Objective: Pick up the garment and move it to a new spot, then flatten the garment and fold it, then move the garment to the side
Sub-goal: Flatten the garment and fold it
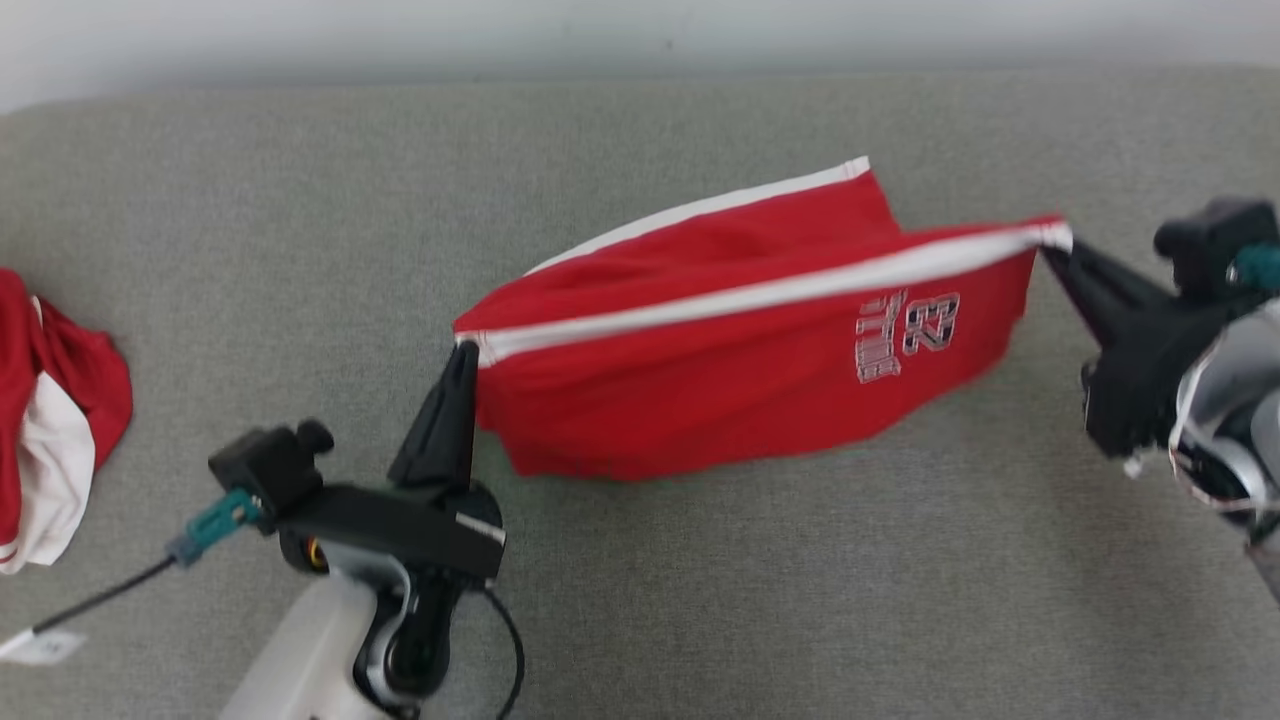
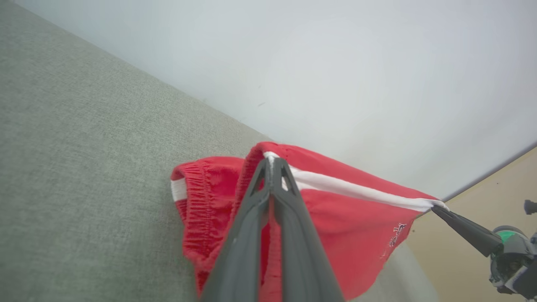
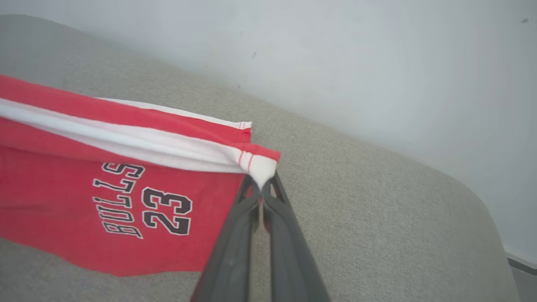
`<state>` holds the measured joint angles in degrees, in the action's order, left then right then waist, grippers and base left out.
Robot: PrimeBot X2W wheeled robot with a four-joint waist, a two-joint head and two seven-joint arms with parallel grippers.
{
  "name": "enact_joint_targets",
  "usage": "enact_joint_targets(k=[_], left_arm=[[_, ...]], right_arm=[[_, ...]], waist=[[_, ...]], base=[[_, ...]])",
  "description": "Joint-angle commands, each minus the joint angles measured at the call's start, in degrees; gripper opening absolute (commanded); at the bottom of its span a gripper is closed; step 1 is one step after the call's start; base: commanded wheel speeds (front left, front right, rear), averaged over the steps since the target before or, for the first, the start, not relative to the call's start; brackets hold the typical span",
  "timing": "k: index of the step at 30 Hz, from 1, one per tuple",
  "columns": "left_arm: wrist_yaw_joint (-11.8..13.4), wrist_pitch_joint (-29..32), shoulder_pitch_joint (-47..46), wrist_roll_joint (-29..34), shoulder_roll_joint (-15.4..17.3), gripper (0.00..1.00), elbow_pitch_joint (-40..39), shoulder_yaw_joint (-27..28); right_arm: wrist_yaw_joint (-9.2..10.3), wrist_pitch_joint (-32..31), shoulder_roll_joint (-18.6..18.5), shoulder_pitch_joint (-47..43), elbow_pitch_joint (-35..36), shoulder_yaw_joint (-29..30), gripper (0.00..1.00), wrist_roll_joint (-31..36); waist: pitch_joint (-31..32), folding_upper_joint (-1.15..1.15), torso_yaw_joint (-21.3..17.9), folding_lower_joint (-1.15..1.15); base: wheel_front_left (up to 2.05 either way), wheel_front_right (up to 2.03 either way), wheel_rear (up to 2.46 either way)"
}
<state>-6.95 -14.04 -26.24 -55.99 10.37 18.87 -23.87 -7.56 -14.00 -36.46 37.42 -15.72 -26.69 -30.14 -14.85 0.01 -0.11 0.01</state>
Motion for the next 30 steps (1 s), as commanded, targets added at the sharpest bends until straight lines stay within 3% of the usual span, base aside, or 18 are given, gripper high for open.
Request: enact_joint_targets(k=[1, 12, 28, 29, 30], left_arm=[[0.61, -0.05, -1.87, 0.80, -0.17, 0.00, 0.59, 0.49], [2.16, -0.57, -10.98, 3.43, -2.58, 0.00, 3.15, 0.42], [2.30, -1.20, -13.23, 7.35, -5.44, 0.00, 4.24, 3.15], [2.36, -1.21, -13.49, 7.61, -5.61, 0.29, 4.30, 3.39], [2.56, -1.21, -13.82, 8.41, -5.76, 0.50, 4.06, 3.95]], right_arm=[[0.16, 0.46, 1.01, 2.41, -1.42, -0.29, 0.00, 0.68], [0.16, 4.83, 6.01, 16.39, -13.66, -1.05, 0.00, 1.58], [0.16, 8.94, 9.78, 24.35, -24.62, -2.08, 0.00, 0.20], [0.16, 9.24, 9.88, 24.88, -25.46, -1.89, 0.05, 0.71], [0.16, 9.62, 10.22, 25.29, -26.25, -1.71, 0.75, 1.00]], waist=[[-3.11, -0.01, 1.32, -0.01], [-10.58, -0.01, 2.70, -0.01], [-13.09, -0.01, 4.60, -0.01], [-13.16, -0.01, 4.65, -0.01], [-13.20, -0.01, 4.70, -0.01]], base=[[0.00, 0.00, 0.00], [0.00, 0.00, 0.00], [0.00, 0.00, 0.00], [0.00, 0.00, 0.00], [0.00, 0.00, 0.00]])
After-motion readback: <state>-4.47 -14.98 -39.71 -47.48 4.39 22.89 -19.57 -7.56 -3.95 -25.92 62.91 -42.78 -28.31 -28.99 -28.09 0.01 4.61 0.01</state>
